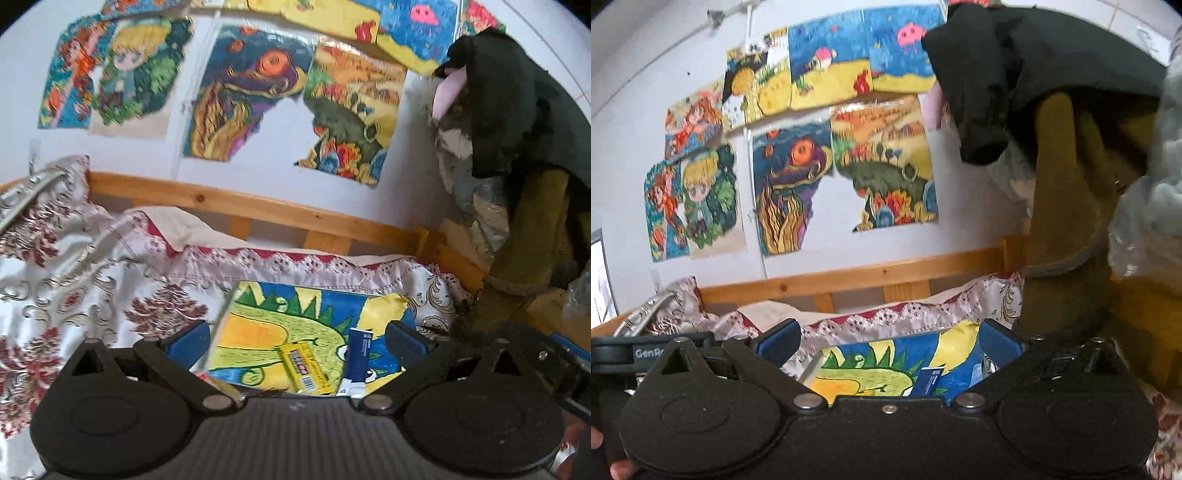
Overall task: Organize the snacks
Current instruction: 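Open both tools in the tray and lift them away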
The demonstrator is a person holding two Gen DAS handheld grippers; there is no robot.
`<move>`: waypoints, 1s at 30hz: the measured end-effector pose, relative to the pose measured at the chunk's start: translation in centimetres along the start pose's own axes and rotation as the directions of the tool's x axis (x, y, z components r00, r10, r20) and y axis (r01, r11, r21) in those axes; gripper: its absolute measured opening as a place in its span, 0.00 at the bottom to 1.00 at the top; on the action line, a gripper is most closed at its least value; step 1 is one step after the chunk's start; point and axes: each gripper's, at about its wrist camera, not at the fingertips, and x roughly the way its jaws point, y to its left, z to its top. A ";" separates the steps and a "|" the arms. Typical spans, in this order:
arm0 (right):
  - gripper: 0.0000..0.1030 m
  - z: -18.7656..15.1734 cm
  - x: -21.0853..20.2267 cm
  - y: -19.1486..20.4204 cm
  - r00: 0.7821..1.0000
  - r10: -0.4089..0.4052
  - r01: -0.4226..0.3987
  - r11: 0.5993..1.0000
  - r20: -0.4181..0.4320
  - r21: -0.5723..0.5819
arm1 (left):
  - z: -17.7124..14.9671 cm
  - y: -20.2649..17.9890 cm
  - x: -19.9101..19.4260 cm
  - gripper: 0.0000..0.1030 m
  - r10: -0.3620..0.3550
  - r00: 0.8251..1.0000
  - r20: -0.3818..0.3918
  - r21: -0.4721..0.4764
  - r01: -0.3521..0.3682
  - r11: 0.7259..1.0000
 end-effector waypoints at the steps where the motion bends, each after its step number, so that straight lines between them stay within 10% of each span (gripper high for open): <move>1: 0.99 -0.2 -0.9 0.3 1.000 -0.002 0.002 1.000 0.010 -0.006 | -0.3 0.3 -0.8 0.99 0.005 1.000 0.012 0.007 -0.005 1.000; 12: 0.99 -3.3 -5.6 2.7 0.999 0.002 0.000 0.998 0.039 -0.066 | -4.4 3.2 -7.3 1.00 0.079 0.989 0.124 0.054 -0.087 0.995; 30: 0.99 -11.2 -8.1 5.3 0.991 0.021 -0.040 0.990 -0.134 -0.137 | -11.4 6.5 -9.5 1.00 0.138 0.988 0.073 0.122 -0.146 0.982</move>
